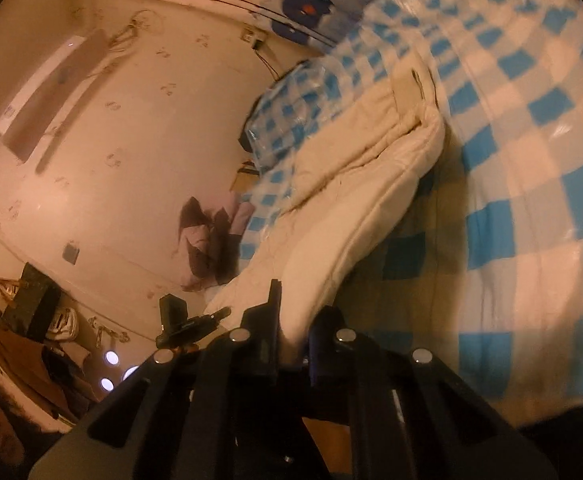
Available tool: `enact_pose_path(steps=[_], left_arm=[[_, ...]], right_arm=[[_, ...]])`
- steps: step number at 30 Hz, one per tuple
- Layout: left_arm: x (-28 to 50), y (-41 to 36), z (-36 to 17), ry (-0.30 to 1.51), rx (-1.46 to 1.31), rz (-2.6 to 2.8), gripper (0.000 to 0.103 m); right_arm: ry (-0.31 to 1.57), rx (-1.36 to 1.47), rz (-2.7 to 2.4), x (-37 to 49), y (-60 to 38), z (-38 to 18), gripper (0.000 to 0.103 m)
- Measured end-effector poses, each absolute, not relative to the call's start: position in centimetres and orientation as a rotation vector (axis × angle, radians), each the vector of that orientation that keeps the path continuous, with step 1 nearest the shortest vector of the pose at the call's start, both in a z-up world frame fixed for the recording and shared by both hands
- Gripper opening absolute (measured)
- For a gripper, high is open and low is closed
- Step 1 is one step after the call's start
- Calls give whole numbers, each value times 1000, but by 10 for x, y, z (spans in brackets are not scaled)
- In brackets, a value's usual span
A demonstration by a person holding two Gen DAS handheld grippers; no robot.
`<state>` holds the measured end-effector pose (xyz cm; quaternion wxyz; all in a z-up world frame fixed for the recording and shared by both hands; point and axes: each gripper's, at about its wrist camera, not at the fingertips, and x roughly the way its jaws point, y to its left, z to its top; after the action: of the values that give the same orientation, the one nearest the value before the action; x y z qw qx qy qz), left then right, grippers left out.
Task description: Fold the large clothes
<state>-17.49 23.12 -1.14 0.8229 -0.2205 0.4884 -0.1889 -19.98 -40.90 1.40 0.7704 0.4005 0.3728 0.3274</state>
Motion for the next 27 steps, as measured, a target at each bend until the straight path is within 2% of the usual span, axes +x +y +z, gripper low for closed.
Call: enact_pose_path(steps=[2, 3, 4, 6, 7, 8, 10, 12, 17, 19, 21, 27], left_arm=[[-193, 228, -12, 1066, -429, -425, 10], [-200, 227, -22, 1123, -386, -433, 15], [-202, 225, -36, 1184, -336, -422, 28], [-199, 228, -64, 1285, -270, -330, 43], [-194, 236, -78, 1335, -266, -258, 43], [-191, 240, -80, 1332, -263, -231, 45], [-186, 253, -76, 1305, -351, -219, 47], [-181, 256, -73, 1295, -340, -189, 48], [-186, 261, -63, 1278, -267, -166, 48], [-196, 261, -58, 1288, -202, -204, 55], [-205, 267, -49, 1292, -130, -203, 56], [-194, 318, -31, 1198, -232, -60, 79]], right_arm=[[832, 837, 700, -223, -415, 20, 12], [868, 807, 690, -230, -418, 17, 12], [946, 743, 652, -238, -418, 8, 15], [1061, 694, 584, -241, -421, -14, 23], [1094, 703, 568, -241, -421, -23, 38], [1135, 733, 544, -238, -426, -36, 48], [1165, 756, 504, -230, -429, -47, 52], [1169, 768, 529, -224, -426, -50, 61], [1230, 680, 472, -214, -420, -52, 63], [1244, 691, 478, -214, -422, -57, 66], [1246, 705, 495, -212, -420, -61, 66], [1312, 740, 611, -197, -392, -80, 67]])
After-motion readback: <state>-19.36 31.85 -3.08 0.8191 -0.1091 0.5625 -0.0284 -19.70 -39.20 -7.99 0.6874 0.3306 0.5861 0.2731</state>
